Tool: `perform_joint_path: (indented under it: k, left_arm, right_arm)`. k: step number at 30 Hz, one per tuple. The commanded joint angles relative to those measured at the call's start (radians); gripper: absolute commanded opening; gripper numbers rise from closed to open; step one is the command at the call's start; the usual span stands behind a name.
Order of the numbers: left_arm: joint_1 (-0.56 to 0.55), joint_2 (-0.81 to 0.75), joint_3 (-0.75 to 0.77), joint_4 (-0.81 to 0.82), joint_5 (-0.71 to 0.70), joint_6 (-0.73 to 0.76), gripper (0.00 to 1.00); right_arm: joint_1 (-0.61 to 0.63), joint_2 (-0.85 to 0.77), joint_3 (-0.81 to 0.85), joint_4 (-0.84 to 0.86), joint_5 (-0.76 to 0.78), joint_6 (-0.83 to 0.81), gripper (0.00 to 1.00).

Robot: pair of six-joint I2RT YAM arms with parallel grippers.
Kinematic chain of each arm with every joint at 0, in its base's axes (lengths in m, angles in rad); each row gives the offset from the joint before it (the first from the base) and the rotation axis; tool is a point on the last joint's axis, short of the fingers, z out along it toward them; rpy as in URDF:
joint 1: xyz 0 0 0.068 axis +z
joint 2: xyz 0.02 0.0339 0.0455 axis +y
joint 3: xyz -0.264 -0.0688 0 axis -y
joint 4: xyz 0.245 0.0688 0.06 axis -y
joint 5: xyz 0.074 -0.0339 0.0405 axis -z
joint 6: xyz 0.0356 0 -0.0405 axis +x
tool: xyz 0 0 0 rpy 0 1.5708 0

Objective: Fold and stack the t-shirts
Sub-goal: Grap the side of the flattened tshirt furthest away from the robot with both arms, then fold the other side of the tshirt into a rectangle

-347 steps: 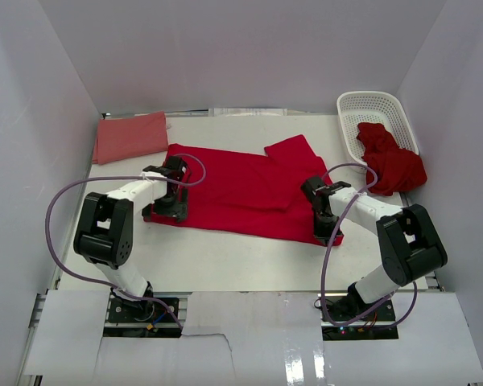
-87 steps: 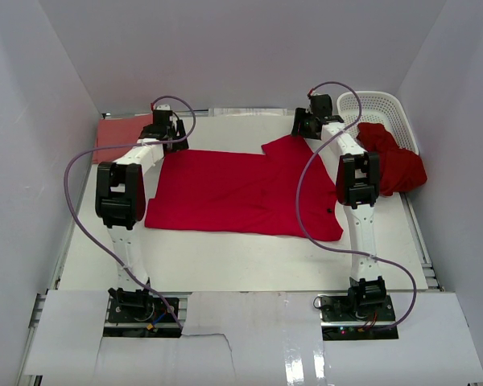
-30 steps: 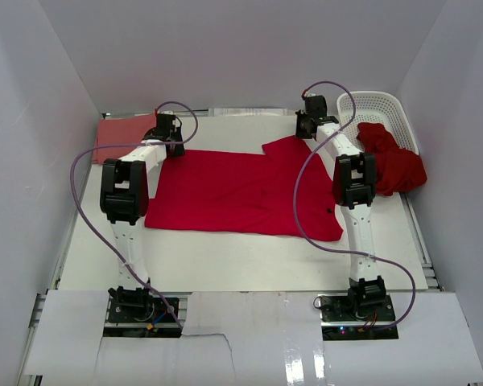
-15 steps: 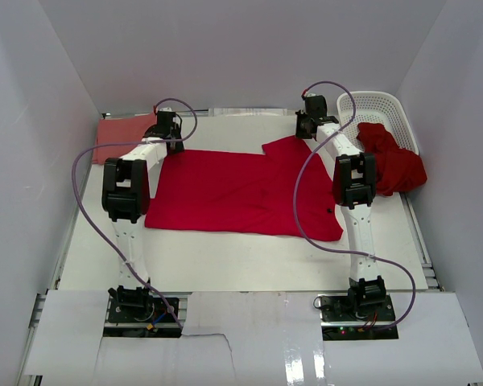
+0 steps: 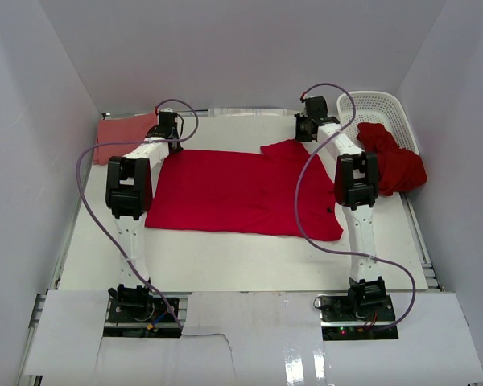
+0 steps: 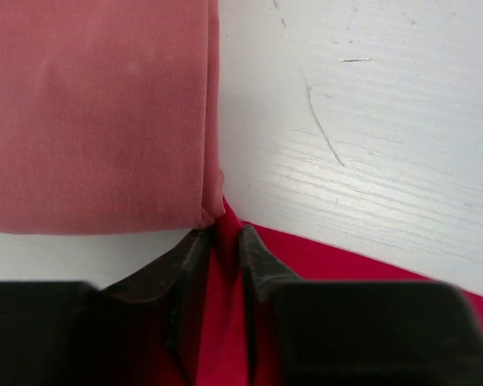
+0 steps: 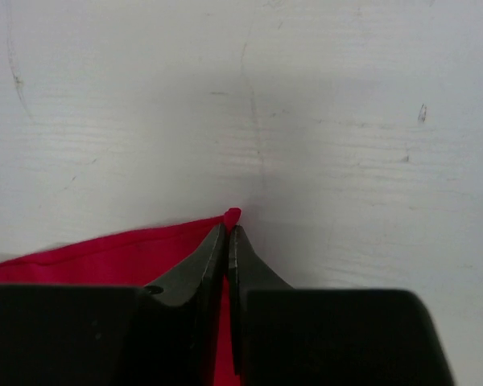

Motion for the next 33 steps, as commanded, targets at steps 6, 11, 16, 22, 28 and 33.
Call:
perform_joint_path:
  k: [6, 11, 16, 22, 28, 33]
  left_arm:
    - [0.006, -0.052, -0.058, -0.005, -0.003, -0.011, 0.25]
    - [-0.017, -0.115, -0.145, -0.005, -0.106, -0.016, 0.28]
    - [-0.049, -0.196, -0.242, -0.042, -0.138, -0.049, 0.29]
    - [-0.086, -0.244, -0.335, -0.106, -0.237, -0.089, 0.30]
    - [-0.089, -0.326, -0.436, -0.137, -0.224, -0.152, 0.30]
    - [-0.089, -0.347, -0.418, -0.117, -0.259, -0.143, 0.30]
  right_arm:
    - [0.004, -0.166, -0.105, -0.042, -0.072, 0.004, 0.08]
    - [0.009, -0.236, -0.198, -0.048, -0.077, 0.022, 0.08]
    - [0.017, -0.293, -0.287, -0.060, -0.074, 0.032, 0.08]
    - [0.037, -0.370, -0.393, -0.069, -0.057, 0.035, 0.08]
    - [0.073, -0.480, -0.543, -0.029, -0.015, 0.036, 0.08]
    - [0.075, -0.531, -0.574, 0.017, 0.012, 0.033, 0.08]
